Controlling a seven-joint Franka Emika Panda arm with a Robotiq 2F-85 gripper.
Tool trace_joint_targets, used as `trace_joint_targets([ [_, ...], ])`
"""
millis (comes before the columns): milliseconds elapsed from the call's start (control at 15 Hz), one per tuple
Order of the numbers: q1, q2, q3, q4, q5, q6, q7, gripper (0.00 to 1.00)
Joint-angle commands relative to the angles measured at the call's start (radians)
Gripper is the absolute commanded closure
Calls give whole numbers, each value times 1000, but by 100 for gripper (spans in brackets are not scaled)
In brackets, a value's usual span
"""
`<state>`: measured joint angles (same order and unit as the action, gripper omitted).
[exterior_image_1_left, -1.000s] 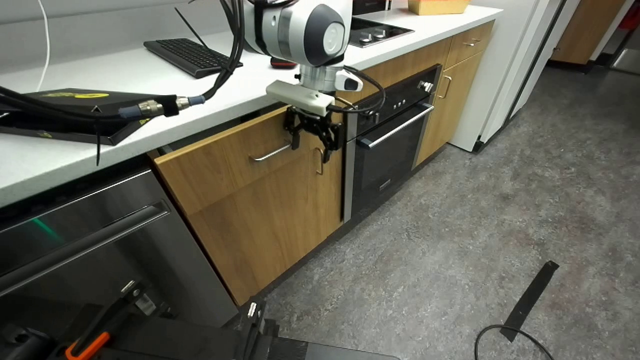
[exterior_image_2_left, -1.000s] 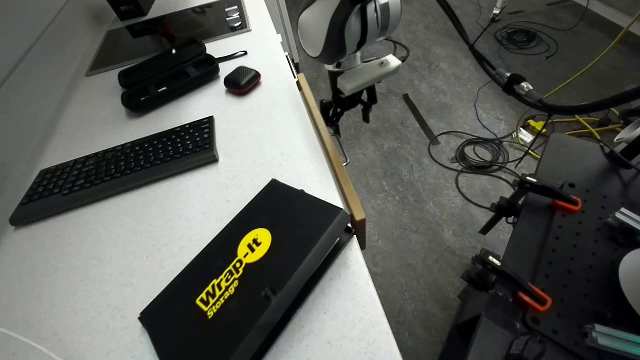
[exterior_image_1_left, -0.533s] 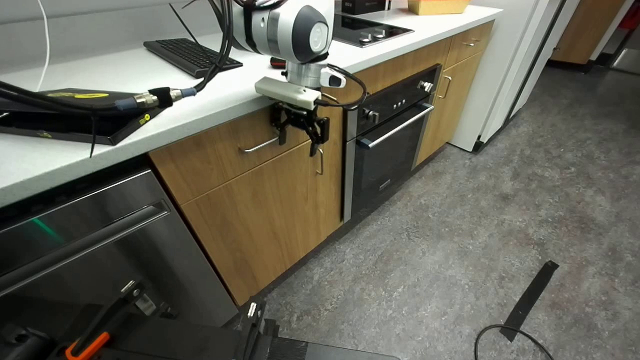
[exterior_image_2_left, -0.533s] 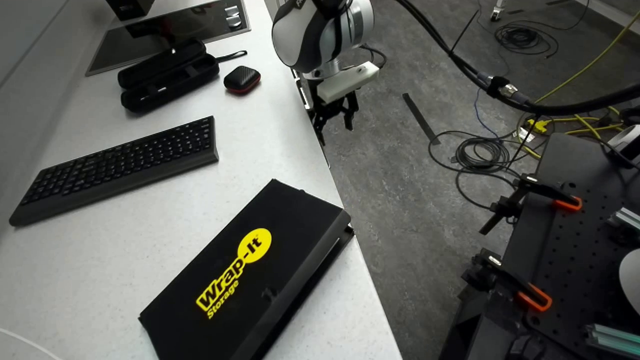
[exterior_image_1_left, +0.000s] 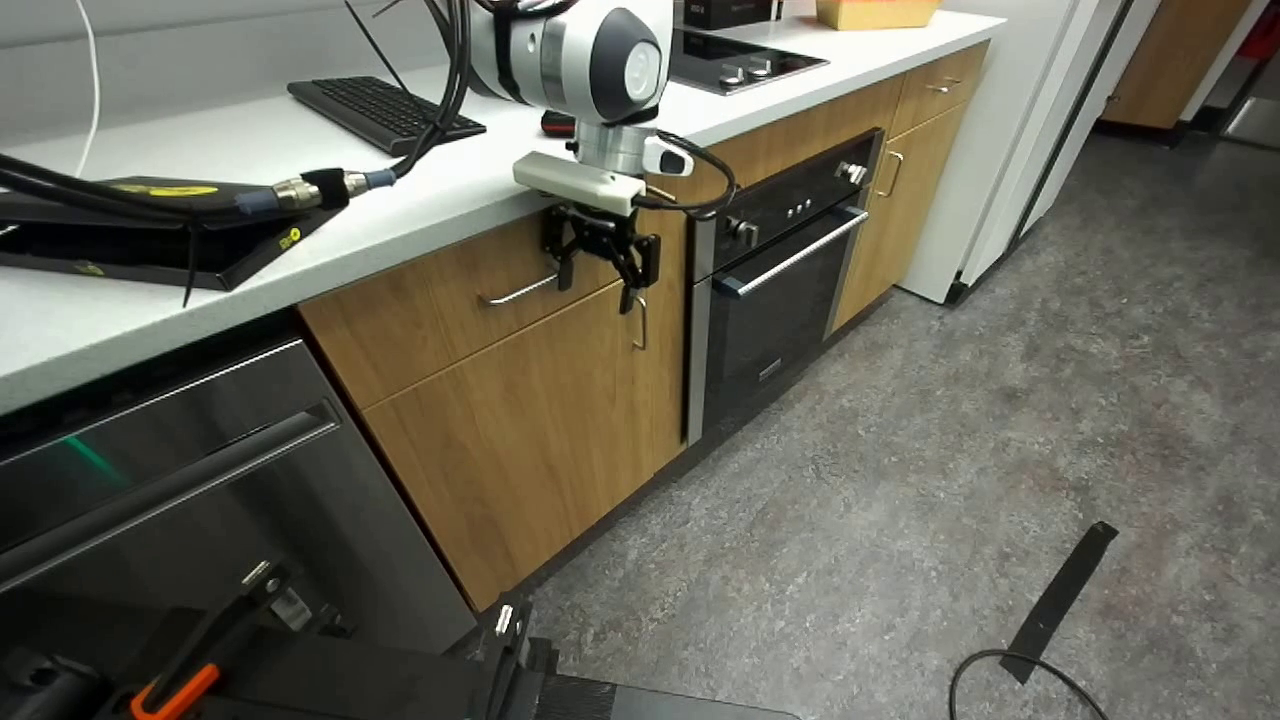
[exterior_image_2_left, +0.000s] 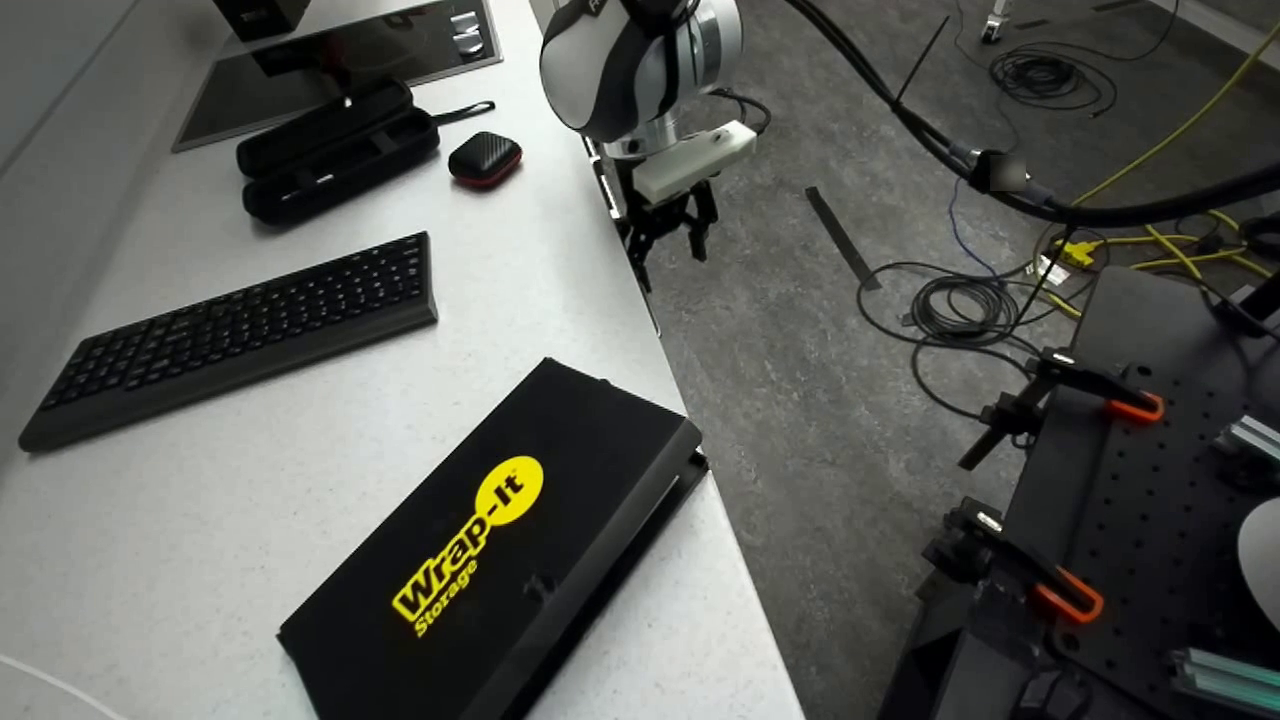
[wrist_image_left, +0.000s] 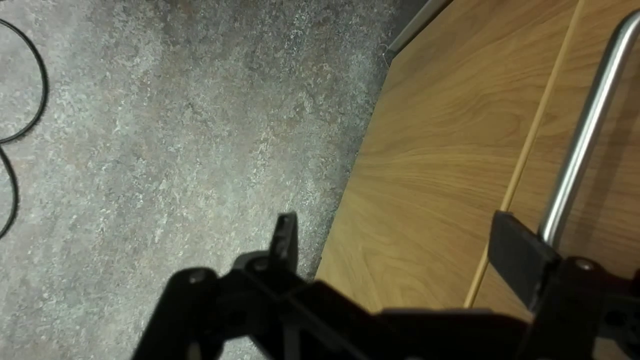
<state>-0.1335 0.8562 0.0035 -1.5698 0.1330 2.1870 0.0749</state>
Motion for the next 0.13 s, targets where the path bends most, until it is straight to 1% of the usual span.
trace_joint_targets([
  [0, 8, 3, -11, 5, 10, -4, -6, 0],
  [67, 8, 3, -11, 5, 10, -4, -6, 0],
])
